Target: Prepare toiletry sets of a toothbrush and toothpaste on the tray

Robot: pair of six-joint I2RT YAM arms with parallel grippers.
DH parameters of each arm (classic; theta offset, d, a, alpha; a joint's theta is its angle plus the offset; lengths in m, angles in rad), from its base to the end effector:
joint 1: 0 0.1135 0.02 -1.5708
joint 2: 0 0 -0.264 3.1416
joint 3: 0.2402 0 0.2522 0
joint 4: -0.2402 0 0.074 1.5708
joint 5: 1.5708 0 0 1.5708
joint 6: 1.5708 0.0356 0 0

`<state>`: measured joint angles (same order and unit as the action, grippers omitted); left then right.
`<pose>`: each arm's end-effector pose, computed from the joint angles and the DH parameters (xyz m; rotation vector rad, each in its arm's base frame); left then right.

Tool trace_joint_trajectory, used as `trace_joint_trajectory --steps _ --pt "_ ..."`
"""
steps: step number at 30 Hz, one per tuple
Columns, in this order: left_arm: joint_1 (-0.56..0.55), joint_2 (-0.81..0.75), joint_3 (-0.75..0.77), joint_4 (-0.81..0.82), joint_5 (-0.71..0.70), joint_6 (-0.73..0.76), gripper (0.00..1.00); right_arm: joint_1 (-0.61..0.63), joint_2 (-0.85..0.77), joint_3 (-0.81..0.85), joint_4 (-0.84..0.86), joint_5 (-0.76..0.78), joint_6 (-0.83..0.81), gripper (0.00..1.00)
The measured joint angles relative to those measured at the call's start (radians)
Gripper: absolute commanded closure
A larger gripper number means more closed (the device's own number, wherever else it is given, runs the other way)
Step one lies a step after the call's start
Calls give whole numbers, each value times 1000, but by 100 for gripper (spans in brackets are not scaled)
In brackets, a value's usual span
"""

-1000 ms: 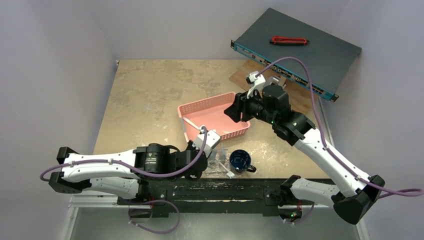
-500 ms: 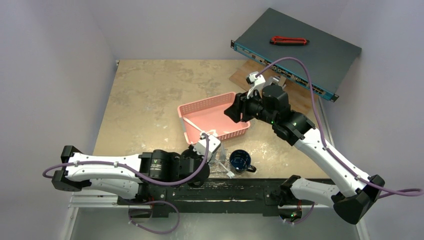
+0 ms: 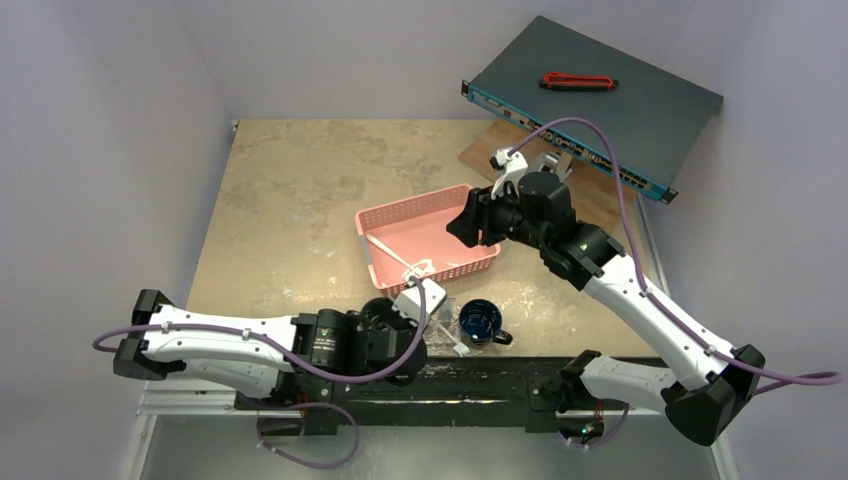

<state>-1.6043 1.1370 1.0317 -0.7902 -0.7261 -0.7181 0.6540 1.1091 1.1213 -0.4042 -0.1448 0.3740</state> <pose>0.0162 -0.2225 0.3084 0.6782 2.1134 -0.3757 0.1933 0.1547 0.3711 -0.3839 2.0132 0.8023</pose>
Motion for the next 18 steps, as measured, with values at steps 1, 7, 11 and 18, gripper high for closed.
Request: trace_joint_trajectory --steps 1,7,11,18 --pt "-2 3 0 1 -5 -4 100 0 0 0 1 0 2 47" --pt "-14 21 -17 24 -29 -26 100 0 0 0 1 0 12 47" --pt "-16 34 -37 30 -39 -48 100 0 0 0 1 -3 18 46" --pt "-21 48 -52 47 -61 -86 100 0 0 -1 1 -3 25 46"
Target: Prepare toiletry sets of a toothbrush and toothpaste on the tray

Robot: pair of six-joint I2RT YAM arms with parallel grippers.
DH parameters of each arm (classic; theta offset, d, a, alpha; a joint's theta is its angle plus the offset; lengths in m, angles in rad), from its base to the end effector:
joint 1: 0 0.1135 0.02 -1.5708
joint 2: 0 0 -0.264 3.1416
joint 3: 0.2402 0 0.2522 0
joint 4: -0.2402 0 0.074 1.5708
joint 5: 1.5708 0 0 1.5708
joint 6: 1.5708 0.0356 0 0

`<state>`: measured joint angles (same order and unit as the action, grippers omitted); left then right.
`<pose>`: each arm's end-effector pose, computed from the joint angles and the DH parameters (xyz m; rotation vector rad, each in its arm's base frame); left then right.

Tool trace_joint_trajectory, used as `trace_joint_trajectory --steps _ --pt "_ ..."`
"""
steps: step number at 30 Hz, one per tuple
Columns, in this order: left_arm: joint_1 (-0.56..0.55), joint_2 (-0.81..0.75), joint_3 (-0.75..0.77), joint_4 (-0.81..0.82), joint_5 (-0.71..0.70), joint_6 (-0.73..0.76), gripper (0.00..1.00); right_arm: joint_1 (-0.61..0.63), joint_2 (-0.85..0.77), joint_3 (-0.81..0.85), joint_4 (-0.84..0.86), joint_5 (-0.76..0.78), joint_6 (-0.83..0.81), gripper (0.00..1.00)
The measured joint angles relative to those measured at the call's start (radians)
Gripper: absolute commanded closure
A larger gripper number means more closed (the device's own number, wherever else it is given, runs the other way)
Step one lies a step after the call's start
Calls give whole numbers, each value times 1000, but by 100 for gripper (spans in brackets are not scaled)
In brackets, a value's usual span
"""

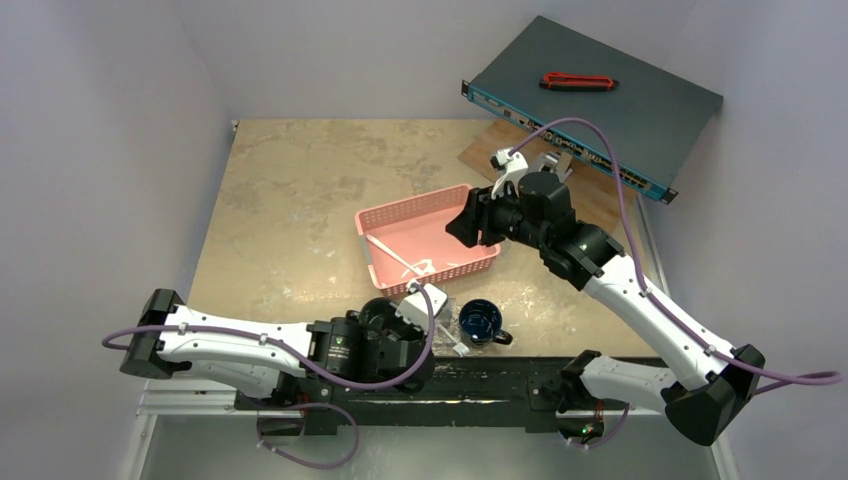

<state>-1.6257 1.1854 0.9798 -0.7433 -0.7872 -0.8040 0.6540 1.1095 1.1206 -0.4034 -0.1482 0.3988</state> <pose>0.0125 -0.2316 0.2863 0.6048 2.1178 -0.3417 0.1934 0.1549 0.3709 -0.3620 2.0219 0.8207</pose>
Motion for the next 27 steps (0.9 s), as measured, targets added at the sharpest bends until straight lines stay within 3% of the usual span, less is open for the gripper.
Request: trace_joint_trajectory --steps 4,9,13,21,27 --pt "-1 3 -9 5 -7 -20 100 0 1 -2 0 0 2 45" --pt "-5 7 -10 3 -16 -40 79 0 2 -12 3 -1 2 44" --pt "-5 13 -10 0 -18 -51 70 0 6 -23 7 -2 5 40" --pt "-5 23 -10 -14 -16 -59 67 0 16 -32 7 -3 5 38" --pt "-5 21 -5 -31 -16 -50 59 0 16 -32 9 -3 5 37"
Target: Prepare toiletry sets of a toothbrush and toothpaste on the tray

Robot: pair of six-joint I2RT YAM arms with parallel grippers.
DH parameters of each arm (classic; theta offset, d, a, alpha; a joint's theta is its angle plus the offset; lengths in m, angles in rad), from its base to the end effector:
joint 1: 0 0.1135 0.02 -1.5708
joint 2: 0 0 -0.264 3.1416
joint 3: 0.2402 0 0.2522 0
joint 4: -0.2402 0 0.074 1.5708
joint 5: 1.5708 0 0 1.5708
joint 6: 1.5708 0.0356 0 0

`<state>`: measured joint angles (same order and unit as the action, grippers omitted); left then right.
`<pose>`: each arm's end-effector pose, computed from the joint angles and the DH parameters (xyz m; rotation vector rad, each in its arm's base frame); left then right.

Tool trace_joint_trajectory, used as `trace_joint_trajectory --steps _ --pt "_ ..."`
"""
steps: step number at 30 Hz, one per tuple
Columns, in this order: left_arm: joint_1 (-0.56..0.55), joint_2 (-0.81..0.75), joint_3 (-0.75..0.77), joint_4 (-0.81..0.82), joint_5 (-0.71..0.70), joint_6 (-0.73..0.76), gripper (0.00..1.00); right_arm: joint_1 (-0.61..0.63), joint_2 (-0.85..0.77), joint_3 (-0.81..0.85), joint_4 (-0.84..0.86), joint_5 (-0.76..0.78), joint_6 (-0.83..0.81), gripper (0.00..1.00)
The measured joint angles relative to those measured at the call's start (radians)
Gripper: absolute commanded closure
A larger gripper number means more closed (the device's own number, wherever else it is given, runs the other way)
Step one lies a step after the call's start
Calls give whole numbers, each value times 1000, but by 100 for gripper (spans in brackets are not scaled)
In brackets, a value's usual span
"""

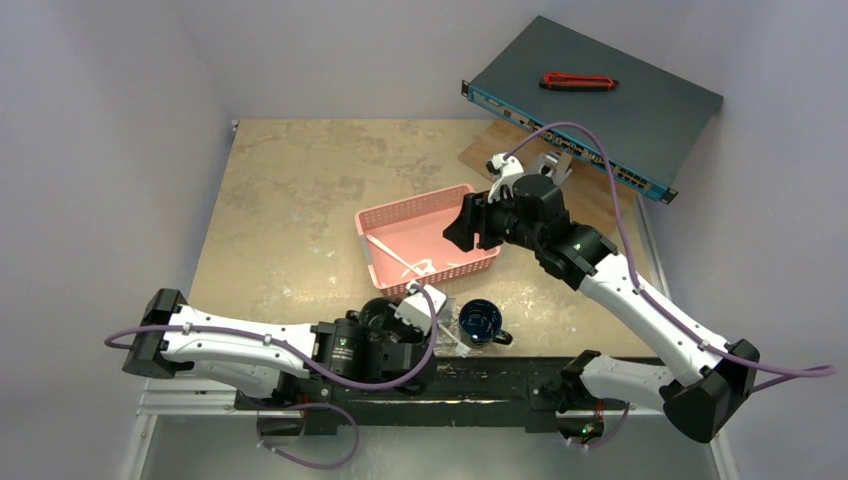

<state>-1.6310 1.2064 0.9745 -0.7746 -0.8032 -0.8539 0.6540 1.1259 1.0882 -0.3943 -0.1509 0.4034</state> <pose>0.0117 -0.2320 0.2788 0.5822 2.1364 -0.3021 0.1972 0.1579 0.3568 -0.3621 2.0643 0.8125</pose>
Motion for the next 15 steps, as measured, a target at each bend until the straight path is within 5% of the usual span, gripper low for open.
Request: trace_joint_trajectory --steps 12,15 --pt "3 -14 87 -29 -8 105 33 0 8 -10 12 11 -11 28" --pt "29 -19 108 -27 -6 148 16 0 23 -13 12 38 -24 25"
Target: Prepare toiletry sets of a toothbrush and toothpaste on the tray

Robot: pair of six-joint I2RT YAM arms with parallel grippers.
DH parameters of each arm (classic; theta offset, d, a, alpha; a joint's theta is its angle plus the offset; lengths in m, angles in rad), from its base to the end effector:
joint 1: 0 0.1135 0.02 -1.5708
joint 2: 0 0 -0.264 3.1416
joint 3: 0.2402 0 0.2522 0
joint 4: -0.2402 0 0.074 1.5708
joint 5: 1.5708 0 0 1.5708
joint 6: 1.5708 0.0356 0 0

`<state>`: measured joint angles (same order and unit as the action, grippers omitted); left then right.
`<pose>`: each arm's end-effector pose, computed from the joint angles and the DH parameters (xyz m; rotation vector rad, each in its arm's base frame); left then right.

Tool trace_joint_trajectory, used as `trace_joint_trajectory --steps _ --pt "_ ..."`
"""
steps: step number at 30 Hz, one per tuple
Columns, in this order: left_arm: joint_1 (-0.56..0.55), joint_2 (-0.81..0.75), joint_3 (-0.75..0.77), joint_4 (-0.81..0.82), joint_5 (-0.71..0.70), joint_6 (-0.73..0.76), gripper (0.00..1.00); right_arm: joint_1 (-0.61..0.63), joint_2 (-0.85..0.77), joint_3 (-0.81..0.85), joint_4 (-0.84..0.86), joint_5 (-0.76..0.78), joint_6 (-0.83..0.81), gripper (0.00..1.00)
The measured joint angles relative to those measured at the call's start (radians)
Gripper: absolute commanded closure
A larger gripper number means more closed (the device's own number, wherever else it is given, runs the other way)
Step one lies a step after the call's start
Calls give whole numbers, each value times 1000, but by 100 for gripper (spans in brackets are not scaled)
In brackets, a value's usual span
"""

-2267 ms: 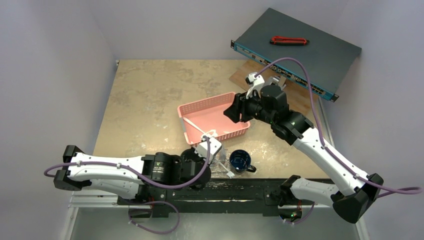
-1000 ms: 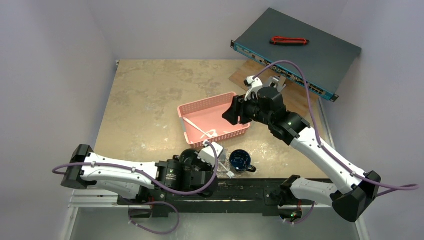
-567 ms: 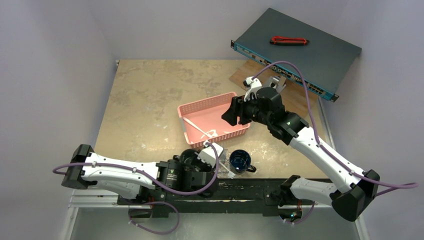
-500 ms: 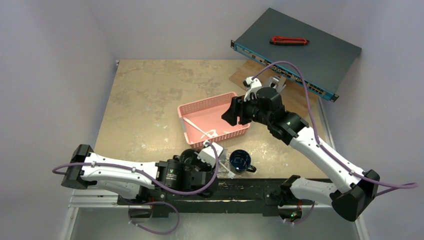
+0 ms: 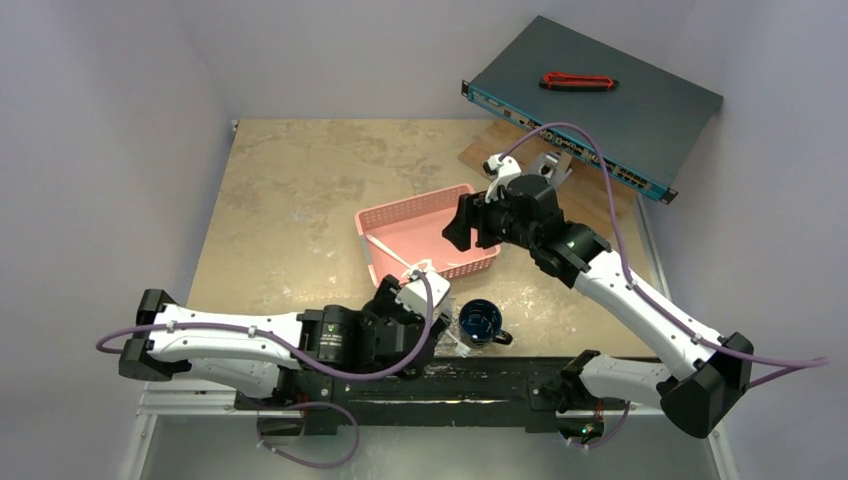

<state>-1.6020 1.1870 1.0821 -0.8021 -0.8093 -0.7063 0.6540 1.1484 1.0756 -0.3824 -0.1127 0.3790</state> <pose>0.0185 -0.2325 0.3147 0.6413 2.0635 -0.3032 0.2029 0.1606 0.3482 -0.3624 2.0777 0.7528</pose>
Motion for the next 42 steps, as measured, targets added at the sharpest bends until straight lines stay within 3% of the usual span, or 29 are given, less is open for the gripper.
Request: trace_joint_trajectory --steps 4,9,19,26,32,42 --pt "76 -26 3 1 31 64 0 0 10 0 0 46 -32 18" --pt "216 -65 29 0 112 136 0 -31 10 2 3 90 -78 16" --pt "507 -120 112 -12 260 263 0 -252 10 6 63 37 -130 14" --pt "820 -166 138 -33 409 309 0 -368 -24 10 108 -19 -139 13" --pt "1106 -235 147 -48 544 317 0 -391 -117 10 128 -73 -146 12" --pt "1148 -438 120 -21 632 333 0 -391 -277 2 90 -88 -204 1"
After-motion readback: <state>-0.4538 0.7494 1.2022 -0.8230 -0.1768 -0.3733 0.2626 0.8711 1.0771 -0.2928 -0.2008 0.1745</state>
